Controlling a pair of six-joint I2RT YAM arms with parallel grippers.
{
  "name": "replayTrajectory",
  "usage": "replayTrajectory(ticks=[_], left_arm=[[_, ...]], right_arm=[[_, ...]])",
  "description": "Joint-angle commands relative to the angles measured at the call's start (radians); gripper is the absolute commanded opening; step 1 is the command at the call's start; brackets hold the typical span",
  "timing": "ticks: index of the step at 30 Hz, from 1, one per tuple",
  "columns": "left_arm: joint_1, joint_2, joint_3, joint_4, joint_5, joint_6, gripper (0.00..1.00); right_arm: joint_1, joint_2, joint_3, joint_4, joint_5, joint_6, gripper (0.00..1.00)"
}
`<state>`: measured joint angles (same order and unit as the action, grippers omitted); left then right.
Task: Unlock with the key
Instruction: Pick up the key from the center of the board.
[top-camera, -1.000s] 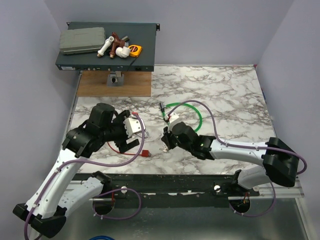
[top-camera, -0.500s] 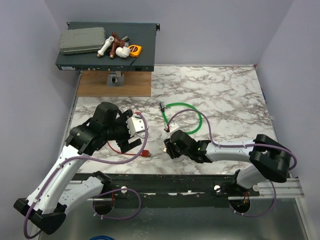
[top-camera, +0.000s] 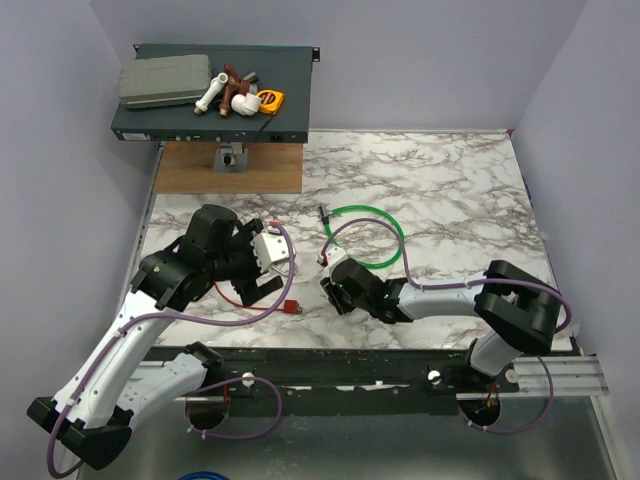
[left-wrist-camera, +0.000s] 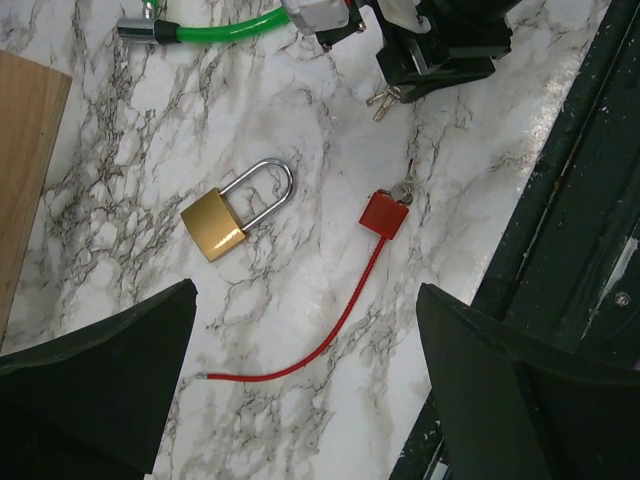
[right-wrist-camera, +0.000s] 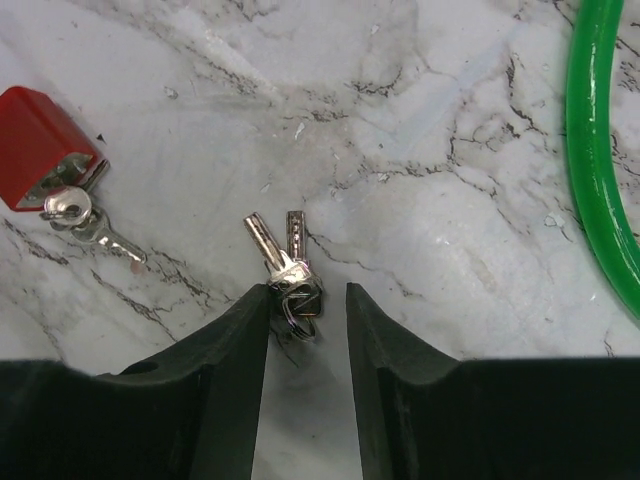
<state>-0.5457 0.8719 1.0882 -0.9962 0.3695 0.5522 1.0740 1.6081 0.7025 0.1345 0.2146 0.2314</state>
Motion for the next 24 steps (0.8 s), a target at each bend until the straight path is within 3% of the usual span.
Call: replayTrajectory(ticks=[1,7,24], left_arm=[[-0.005,-0.01,-0.023,0.0,-0.027,0.01,0.9],[-0.005,0.021,-0.024,-0.004,-0.061,0.031,0.9],[-0.015,0.141,-0.086,0.149,0.049,-0.017,0.88]], right_arm=[[0.003,0.03,-0.001,0.038,-0.047,-0.001,0.32],[0.004,0.025,-0.023,0.045,-0.057,0.032,0.01],[0.002,-0.214,-0.076,0.105,-0.085,0.121,0.01]])
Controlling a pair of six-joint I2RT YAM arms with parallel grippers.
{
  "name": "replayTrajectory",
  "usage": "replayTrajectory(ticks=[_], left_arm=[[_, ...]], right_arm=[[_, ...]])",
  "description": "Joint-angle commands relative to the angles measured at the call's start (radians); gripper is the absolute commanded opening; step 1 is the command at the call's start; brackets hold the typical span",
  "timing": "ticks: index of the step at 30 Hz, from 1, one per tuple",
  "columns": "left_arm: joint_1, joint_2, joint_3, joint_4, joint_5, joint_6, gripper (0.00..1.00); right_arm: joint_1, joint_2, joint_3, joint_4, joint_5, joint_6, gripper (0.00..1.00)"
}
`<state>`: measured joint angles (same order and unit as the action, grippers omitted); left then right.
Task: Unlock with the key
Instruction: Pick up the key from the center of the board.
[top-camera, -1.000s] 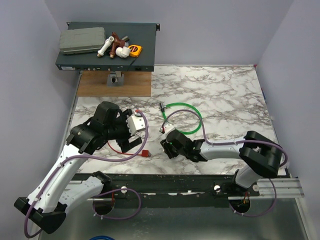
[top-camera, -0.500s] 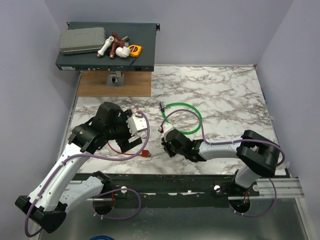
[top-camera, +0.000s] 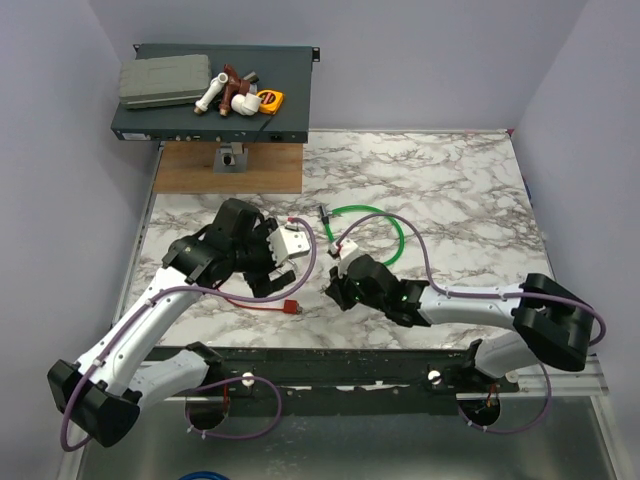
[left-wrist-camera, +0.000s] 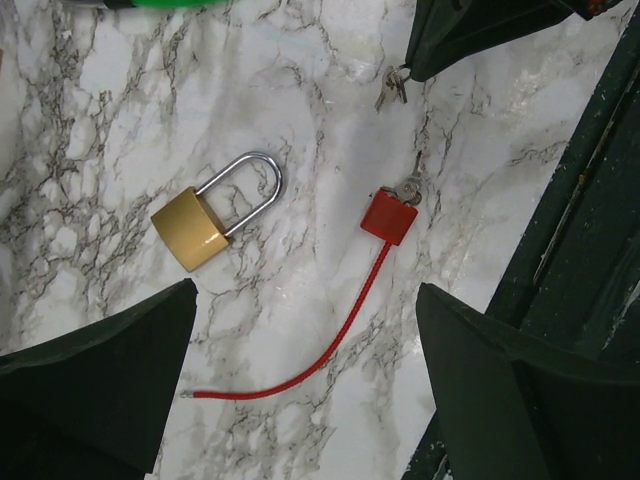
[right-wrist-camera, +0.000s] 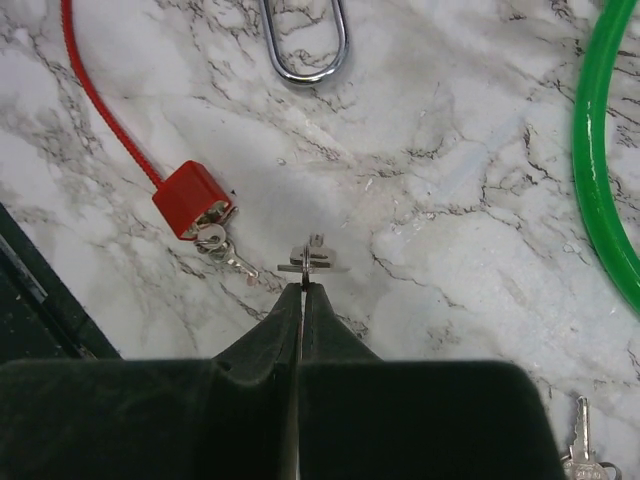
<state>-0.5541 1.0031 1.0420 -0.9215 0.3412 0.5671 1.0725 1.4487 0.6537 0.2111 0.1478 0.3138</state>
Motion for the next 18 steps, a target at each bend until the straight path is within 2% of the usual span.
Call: replayTrajectory(ticks=[1,6,7,8,12,16,18], left_arm=[[-0.006,0.01,-0.052,0.093,0.101,-0.041,0.88],[-0.006,0.018,-0.081,0.179,0.215,-0.11,0.89],[-0.005,0.027,-0.081,0.188,0.229,-0.129,0.9],[-0.006,0.035,-0.074,0.177,0.253,-0.131,0.96],[-0.006,0.079,-0.01,0.121,0.338,-0.063,0.98],[-0.005,0.105,0.004,0.177,0.37,-0.05,0.98],[0.001,0.119,0.016,0.178,0.437,-0.054,0.98]], right_arm=[[0.004,-0.074,-0.027,0.026,-0.02,0.042,0.01],[0.003,-0.169,0.02,-0.034,-0.03,0.044,0.01],[0.003,-0.19,0.033,-0.047,-0.036,0.045,0.01],[0.003,-0.21,0.045,-0.056,-0.05,0.047,0.01],[0.003,-0.268,0.112,-0.124,-0.11,0.038,0.01],[0.004,-0.321,0.163,-0.164,-0.14,0.04,0.01],[0.004,-0.34,0.185,-0.182,-0.17,0.046,0.01]])
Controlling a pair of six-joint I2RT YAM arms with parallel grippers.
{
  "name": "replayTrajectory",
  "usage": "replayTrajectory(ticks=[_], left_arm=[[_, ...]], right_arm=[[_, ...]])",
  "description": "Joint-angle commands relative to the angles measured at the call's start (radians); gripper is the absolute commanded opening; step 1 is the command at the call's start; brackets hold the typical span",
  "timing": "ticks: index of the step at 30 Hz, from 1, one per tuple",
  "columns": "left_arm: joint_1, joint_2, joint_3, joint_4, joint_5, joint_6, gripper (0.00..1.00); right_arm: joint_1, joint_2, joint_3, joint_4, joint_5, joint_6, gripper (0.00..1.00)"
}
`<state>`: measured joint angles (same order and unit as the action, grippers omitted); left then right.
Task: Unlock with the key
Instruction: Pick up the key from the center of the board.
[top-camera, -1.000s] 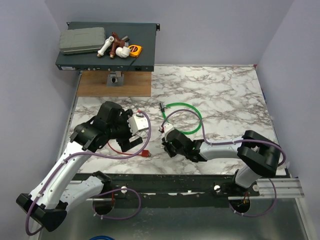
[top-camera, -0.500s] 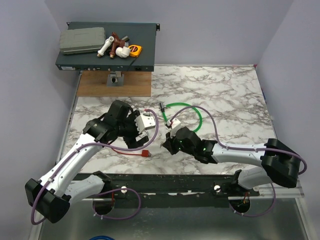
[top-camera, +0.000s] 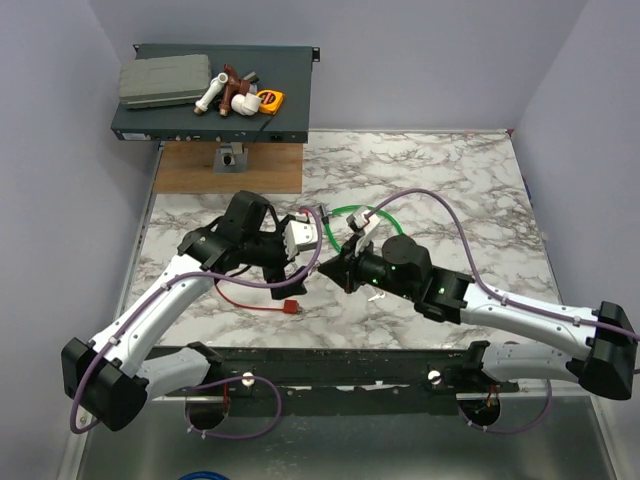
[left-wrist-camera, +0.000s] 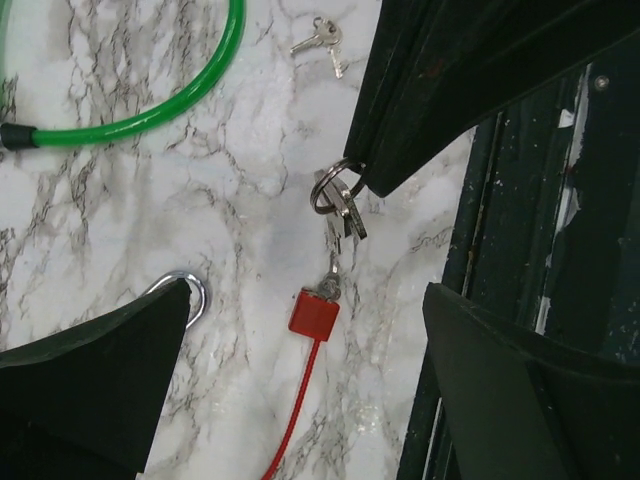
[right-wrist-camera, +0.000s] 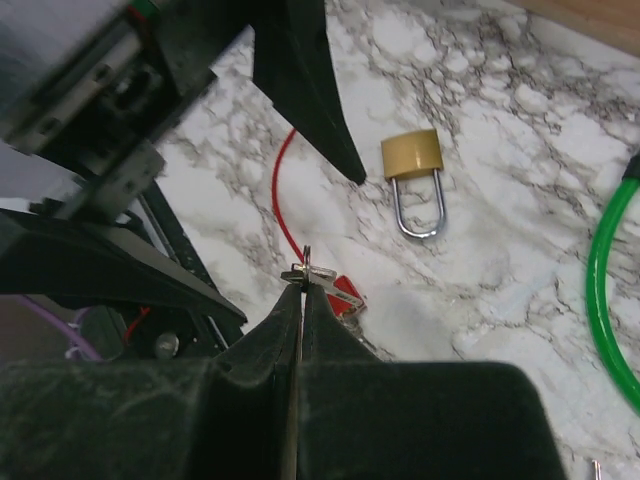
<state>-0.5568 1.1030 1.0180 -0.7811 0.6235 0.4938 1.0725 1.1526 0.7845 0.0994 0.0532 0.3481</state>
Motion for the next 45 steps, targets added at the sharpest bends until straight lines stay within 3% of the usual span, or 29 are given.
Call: replayTrajectory(ticks=[1,4,13,19,35,39,45], left_arm=[[0.006,0.025,0.049,0.025,0.192,0.021,0.97],[0.008,0.032,0.084,-0.028,0.285,0.033,0.9],[0.005,0.02,0.134,-0.104,0.348,0.045,0.59],[0.0,-0.001,0.105,-0.125,0.339,0.076,0.54],[-0.001,-0.023,0.081,-0.06,0.289,0.029,0.23],[-0.001,-0.036,0.08,-0.062,0.248,0.04,0.01],[0.0,-0.06,0.104,-0.073,0.142,0.076,0.0]], right_arm=[[0.004,-0.053,0.063,-0.078,-0.082,0.014,0.01],[0.003,-0.067,0.083,-0.09,-0.1,0.02,0.01],[0.004,-0.078,0.077,-0.053,-0.134,0.058,0.01],[0.004,-0.091,0.081,-0.041,-0.14,0.076,0.01],[0.004,-0.082,0.063,0.006,-0.167,0.123,0.01],[0.004,-0.078,0.056,0.006,-0.164,0.126,0.01],[0.004,-0.078,0.05,0.006,-0.162,0.129,0.01]])
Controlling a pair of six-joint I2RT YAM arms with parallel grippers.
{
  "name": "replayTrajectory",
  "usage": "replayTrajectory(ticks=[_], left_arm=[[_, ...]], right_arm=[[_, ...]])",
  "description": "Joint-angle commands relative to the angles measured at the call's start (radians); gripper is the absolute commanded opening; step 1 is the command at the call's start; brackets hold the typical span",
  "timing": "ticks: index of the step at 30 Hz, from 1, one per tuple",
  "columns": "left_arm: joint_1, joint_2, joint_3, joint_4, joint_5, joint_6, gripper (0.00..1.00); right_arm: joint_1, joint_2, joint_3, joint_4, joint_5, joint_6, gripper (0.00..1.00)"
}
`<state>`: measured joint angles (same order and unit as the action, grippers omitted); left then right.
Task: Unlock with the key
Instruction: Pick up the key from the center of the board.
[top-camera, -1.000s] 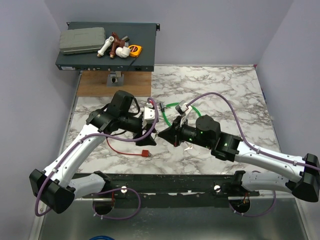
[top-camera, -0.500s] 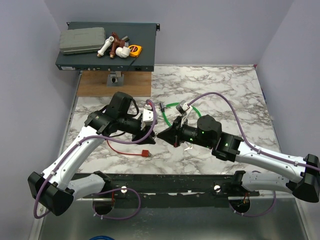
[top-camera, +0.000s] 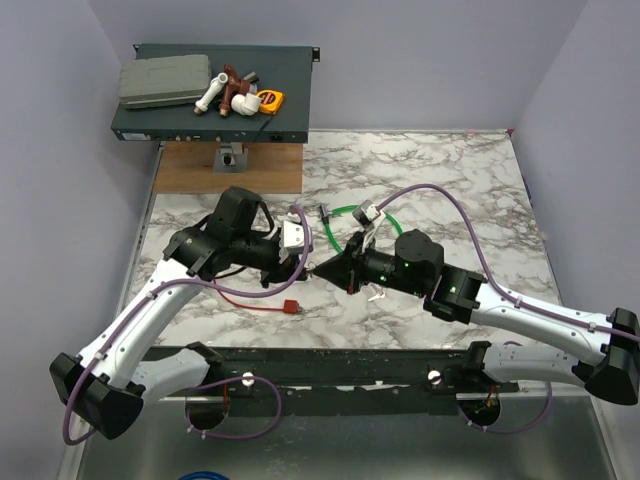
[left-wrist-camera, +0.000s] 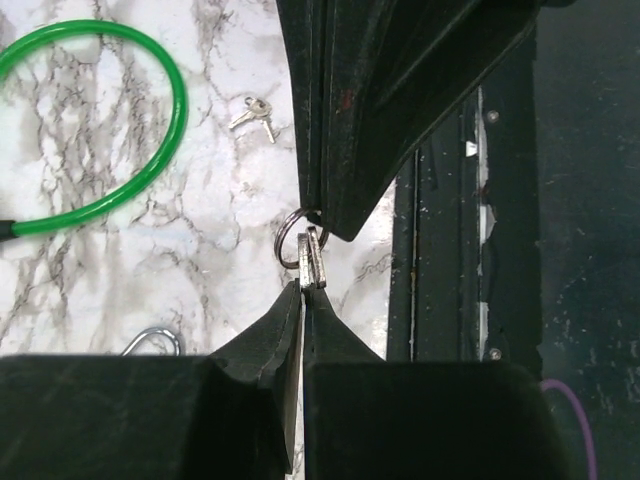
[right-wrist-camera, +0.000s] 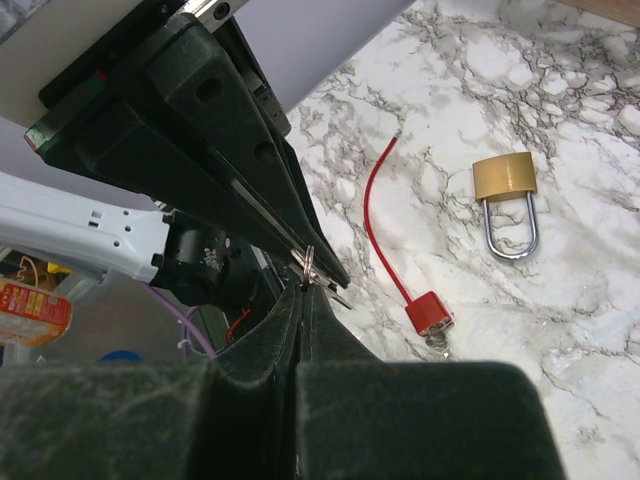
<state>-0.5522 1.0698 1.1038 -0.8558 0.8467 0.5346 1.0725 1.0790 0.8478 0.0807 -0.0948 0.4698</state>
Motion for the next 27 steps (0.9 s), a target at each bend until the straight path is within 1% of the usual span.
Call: replayTrajectory(ticks=[1,4,7,8,10,13,15,17,19,24,26,27], left_arm=[[-0.005,-0.028,0.023,0.005,-0.087,0.028,0.0],[-0.005,-0.024,0.041,0.009,-0.09,0.016,0.0],[-0.006,-0.027,0.058,0.006,-0.127,0.025,0.0],[-0.005,-0.027,0.063,0.003,-0.142,0.031,0.0],[-0.006,-0.028,0.082,-0.016,-0.166,0.056,0.0],[-0.01,-0.032,0.127,-0.071,-0.234,0.139,0.0],[-0.026,-0.062,0.128,-0.083,-0.309,0.235,0.0],[-0.061,-0.105,0.103,-0.084,-0.396,0.363,0.0],[-0.099,-0.181,0.033,-0.019,-0.488,0.484,0.0],[-0.213,-0.429,-0.247,0.269,-0.645,0.87,0.0],[-0.252,-0.51,-0.349,0.393,-0.669,1.031,0.0],[-0.264,-0.545,-0.401,0.455,-0.669,1.14,0.0]], right_arm=[[0.004,-0.003,-0.014,0.024,-0.017,0.009,0.01],[0.003,0.004,-0.016,0.021,-0.02,0.011,0.01],[0.003,0.006,-0.013,0.01,-0.029,0.015,0.01],[0.004,0.007,-0.011,0.005,-0.033,0.014,0.03],[0.003,0.01,0.0,-0.008,-0.043,0.013,0.12],[0.003,0.011,0.029,-0.037,-0.047,0.012,0.32],[0.002,0.005,0.059,-0.065,-0.043,0.005,0.4],[0.003,-0.004,0.088,-0.102,-0.035,-0.007,0.45],[0.003,-0.011,0.118,-0.135,-0.03,-0.018,0.51],[-0.005,-0.027,0.174,-0.188,0.005,-0.043,0.58],[-0.015,-0.031,0.178,-0.188,0.011,-0.042,0.6],[-0.022,-0.031,0.177,-0.187,0.007,-0.037,0.61]])
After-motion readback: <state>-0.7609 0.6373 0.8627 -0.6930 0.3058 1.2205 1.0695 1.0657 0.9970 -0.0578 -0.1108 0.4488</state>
